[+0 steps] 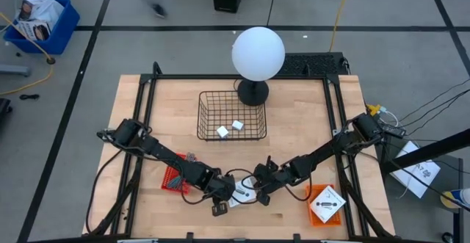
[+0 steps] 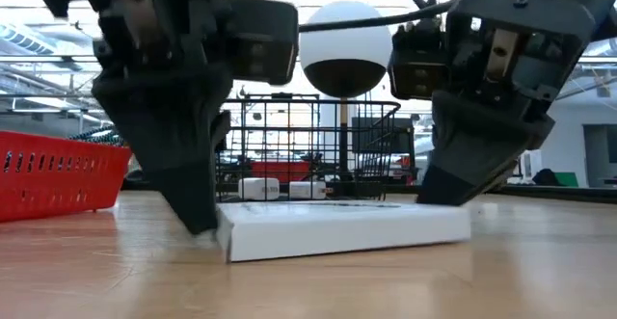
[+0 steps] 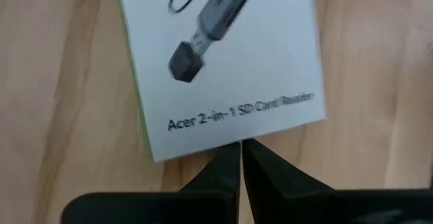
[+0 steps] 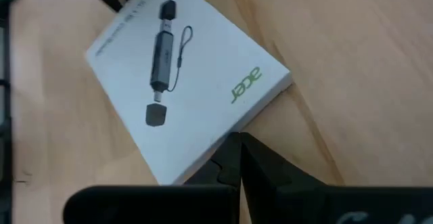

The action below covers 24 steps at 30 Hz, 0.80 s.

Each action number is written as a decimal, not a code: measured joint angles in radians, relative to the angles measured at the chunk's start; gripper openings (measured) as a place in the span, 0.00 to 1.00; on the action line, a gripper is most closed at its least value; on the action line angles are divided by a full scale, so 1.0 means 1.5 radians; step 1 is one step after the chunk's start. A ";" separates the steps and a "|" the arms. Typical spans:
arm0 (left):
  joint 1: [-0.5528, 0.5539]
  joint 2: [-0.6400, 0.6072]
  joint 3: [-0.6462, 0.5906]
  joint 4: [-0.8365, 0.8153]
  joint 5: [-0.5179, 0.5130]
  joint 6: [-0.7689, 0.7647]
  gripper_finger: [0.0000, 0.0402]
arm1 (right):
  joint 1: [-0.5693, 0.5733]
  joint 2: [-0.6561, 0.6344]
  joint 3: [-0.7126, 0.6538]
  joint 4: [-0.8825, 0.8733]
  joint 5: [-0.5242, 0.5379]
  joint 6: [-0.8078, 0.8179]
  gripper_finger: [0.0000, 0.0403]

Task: Pick and place items into bin
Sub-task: Put the white card reader box into the orange basket

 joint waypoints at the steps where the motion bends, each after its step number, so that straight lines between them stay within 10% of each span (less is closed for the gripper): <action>1: 0.001 0.001 0.000 -0.002 0.002 -0.001 0.06 | -0.001 0.000 -0.001 0.014 -0.001 -0.008 0.00; 24: 0.001 0.005 -0.001 -0.011 0.018 -0.017 0.06 | -0.001 -0.001 -0.003 0.136 -0.002 -0.105 0.00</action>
